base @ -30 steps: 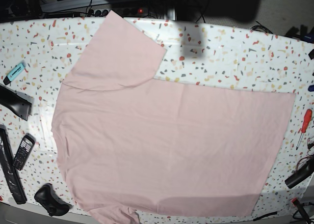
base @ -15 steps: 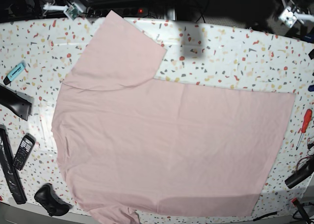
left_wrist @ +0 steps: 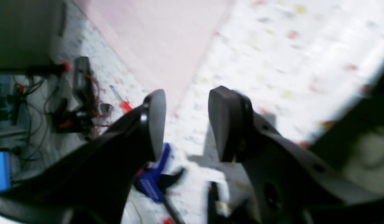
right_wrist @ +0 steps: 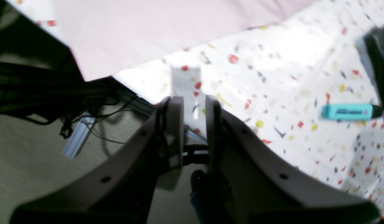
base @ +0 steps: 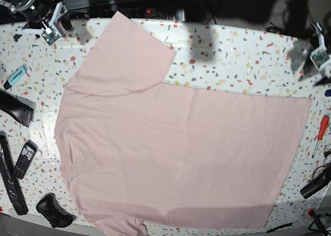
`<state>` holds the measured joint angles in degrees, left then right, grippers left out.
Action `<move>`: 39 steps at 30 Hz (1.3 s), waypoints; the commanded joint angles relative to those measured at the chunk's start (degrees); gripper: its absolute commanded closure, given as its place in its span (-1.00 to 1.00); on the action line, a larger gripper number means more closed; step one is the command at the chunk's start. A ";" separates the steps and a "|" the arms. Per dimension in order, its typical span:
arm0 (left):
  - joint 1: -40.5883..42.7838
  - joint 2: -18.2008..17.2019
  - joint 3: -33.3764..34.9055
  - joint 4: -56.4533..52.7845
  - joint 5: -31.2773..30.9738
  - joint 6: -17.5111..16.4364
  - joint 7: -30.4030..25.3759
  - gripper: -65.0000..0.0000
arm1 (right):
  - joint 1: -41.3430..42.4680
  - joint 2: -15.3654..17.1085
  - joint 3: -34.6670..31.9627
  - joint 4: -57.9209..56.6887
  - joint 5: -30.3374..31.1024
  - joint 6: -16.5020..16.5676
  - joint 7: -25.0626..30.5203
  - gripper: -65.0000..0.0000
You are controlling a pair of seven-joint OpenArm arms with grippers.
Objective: Fold the T-shirt properly
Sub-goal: 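Move the right gripper toward the shirt shoulder, left gripper toward hem corner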
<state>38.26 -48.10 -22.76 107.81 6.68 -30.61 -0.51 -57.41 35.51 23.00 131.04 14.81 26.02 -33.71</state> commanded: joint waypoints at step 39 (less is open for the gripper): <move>-56.35 -0.13 56.68 -50.51 19.93 5.62 -6.82 0.23 | 3.45 -1.70 0.68 0.83 -5.86 0.00 -0.46 0.62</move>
<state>-17.04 -47.31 34.20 57.06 26.15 -24.49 -7.73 -53.63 33.17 23.20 131.04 8.95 26.04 -35.00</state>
